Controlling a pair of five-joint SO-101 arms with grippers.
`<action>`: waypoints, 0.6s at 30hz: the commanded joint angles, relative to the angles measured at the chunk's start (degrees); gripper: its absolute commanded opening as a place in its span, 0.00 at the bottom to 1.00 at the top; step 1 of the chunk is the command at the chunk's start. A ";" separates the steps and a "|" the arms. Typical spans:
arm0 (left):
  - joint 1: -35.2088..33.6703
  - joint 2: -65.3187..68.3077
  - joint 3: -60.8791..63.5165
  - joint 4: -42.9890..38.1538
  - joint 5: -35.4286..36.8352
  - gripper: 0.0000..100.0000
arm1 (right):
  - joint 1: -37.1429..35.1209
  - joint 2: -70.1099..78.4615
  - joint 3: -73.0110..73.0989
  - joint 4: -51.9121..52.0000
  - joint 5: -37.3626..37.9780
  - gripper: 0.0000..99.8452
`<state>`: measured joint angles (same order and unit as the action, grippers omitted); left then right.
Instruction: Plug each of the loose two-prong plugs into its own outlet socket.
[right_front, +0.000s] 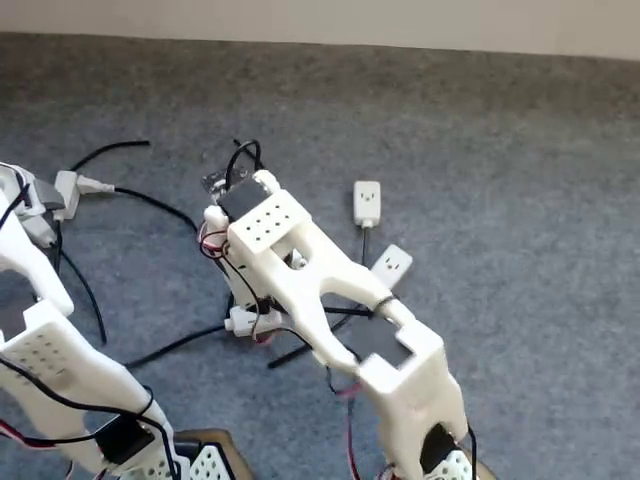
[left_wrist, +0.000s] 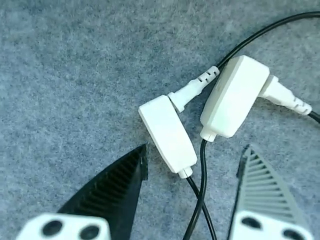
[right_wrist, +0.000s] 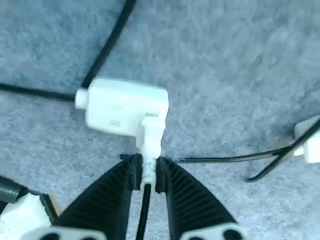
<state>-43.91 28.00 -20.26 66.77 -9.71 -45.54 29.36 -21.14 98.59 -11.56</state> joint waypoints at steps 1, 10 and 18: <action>-0.04 -0.48 -0.13 -0.88 -0.44 0.29 | 0.48 2.95 -3.12 2.15 0.79 0.00; -0.84 -0.66 -0.22 -0.53 -0.70 0.29 | 0.48 4.00 -3.56 0.13 0.88 0.01; 1.98 -0.57 -4.53 11.60 -11.25 0.30 | 0.48 -9.71 -8.75 2.42 5.45 0.23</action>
<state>-44.35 28.00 -20.62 71.52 -17.71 -45.54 28.66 -26.68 98.77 -7.96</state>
